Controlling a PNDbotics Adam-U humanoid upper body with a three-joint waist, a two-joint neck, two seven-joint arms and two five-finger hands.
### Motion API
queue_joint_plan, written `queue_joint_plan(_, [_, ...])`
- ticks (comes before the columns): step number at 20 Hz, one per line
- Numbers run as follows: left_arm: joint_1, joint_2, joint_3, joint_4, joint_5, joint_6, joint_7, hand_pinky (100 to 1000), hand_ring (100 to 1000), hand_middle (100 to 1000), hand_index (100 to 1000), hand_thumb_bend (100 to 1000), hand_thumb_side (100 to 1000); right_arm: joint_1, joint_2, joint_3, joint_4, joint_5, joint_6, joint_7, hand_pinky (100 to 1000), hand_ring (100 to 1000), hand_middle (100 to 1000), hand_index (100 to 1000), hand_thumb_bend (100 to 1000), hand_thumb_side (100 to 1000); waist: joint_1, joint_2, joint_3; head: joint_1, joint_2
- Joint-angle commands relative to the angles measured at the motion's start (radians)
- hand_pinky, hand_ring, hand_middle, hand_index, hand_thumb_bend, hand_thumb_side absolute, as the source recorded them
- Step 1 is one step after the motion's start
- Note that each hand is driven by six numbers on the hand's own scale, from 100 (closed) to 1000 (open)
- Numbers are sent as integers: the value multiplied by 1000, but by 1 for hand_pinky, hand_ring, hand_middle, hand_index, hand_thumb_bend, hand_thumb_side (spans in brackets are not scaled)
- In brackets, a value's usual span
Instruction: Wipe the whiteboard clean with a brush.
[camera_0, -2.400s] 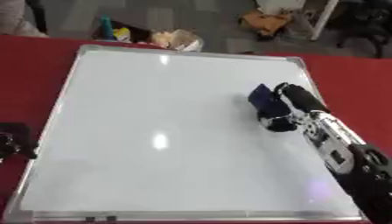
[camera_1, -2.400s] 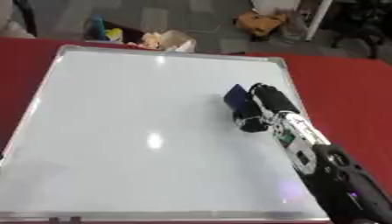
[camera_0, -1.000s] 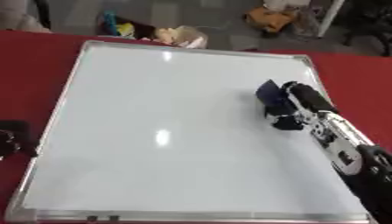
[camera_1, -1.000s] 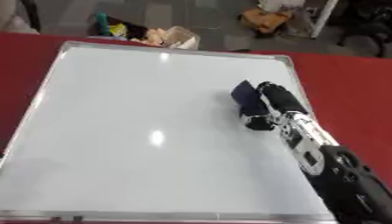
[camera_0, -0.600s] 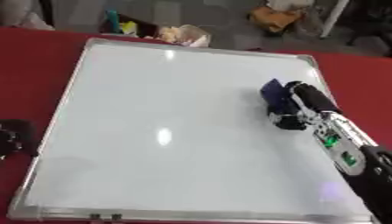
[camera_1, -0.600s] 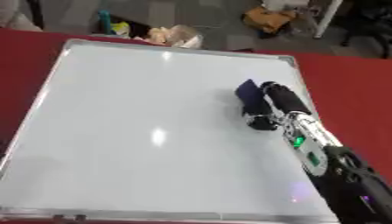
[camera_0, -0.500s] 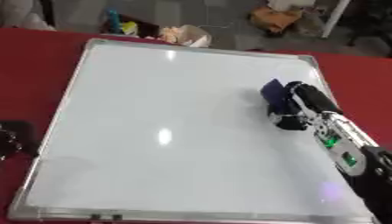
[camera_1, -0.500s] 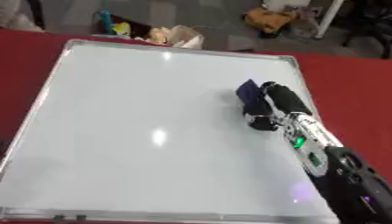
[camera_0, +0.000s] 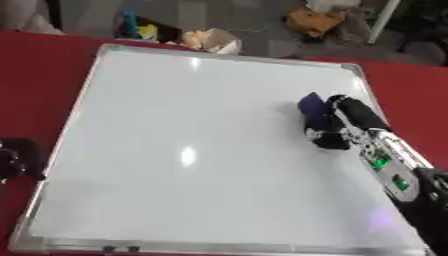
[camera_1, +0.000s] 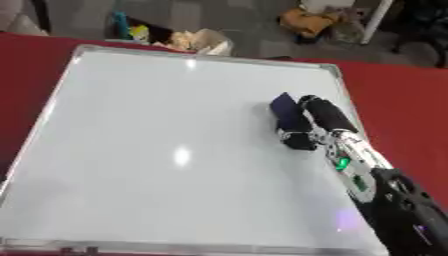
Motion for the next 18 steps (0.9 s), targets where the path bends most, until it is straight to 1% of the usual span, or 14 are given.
queue_joint_plan(1, [-12,22,-1,-20,-2,0,-3,477,543,555,654,710,917,5,-9,17,7,-16,-8,9,678,686,635,388,100,526,7,-13,0,1,-9])
queue_joint_plan(11, [-11,22,-2,-20,-2,0,-4,477,543,555,654,712,917,0,-13,26,1,-13,-9,18,679,686,634,395,100,511,6,-16,-1,1,-9])
queue_joint_plan(15, [-11,21,-3,-20,-3,0,-5,477,543,555,654,713,917,-15,-10,49,-1,1,-29,40,680,672,623,401,100,501,6,-16,4,-2,-7])
queue_joint_plan(18, [-11,21,-4,-20,-2,0,-6,477,543,555,654,714,916,-28,-7,63,-7,14,-45,58,678,652,604,398,100,477,6,-17,5,-4,-7])
